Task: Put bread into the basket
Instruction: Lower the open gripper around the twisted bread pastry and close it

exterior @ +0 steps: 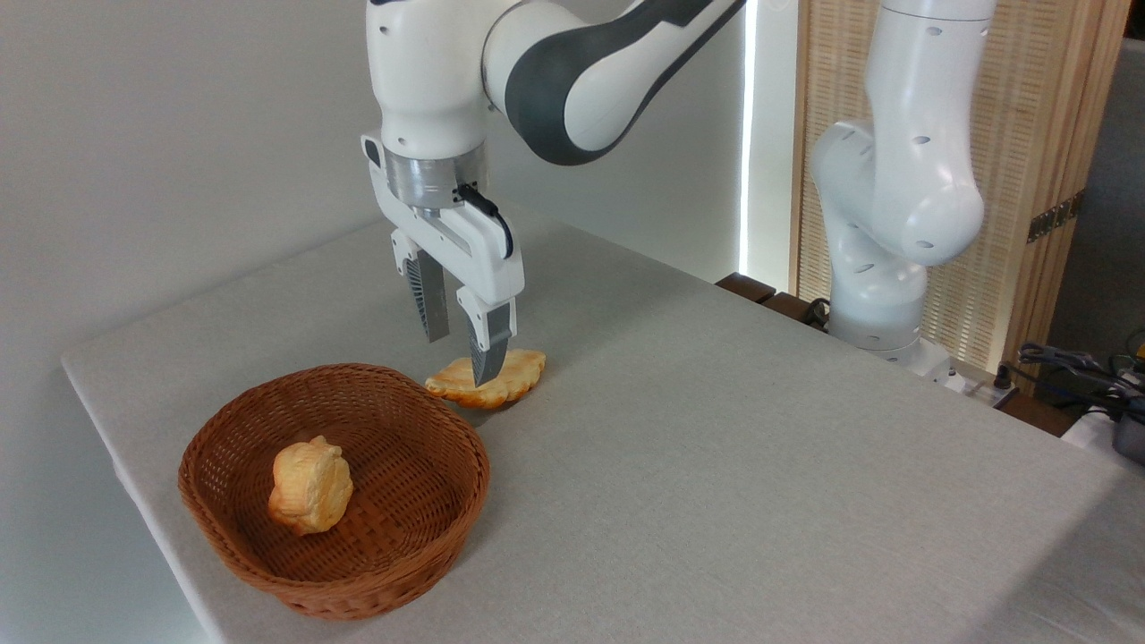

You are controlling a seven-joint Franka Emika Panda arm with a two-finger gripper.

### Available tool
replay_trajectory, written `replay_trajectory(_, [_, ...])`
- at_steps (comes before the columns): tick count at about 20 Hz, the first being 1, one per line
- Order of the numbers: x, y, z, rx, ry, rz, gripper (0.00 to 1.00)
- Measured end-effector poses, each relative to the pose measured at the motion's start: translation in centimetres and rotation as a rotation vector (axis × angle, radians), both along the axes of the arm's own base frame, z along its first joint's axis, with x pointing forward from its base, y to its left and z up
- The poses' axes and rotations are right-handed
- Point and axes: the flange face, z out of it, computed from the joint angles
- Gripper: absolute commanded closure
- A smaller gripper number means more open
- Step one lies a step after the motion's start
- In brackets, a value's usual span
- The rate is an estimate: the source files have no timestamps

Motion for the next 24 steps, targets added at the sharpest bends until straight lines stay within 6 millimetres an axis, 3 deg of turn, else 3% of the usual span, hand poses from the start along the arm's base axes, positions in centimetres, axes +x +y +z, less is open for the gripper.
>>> replay_trajectory(17, [1.3,-0.4,-4.0,0.028,0.028,0.015,0.00])
replay_trajectory(19, [1.3,-0.5,-4.1,0.029,0.030,0.014,0.13])
replay_trajectory(22, [1.3,-0.7,-4.2,0.030,0.031,0.009,0.69])
replay_trajectory(24, [1.2,-0.9,-4.2,0.030,0.031,0.006,0.72])
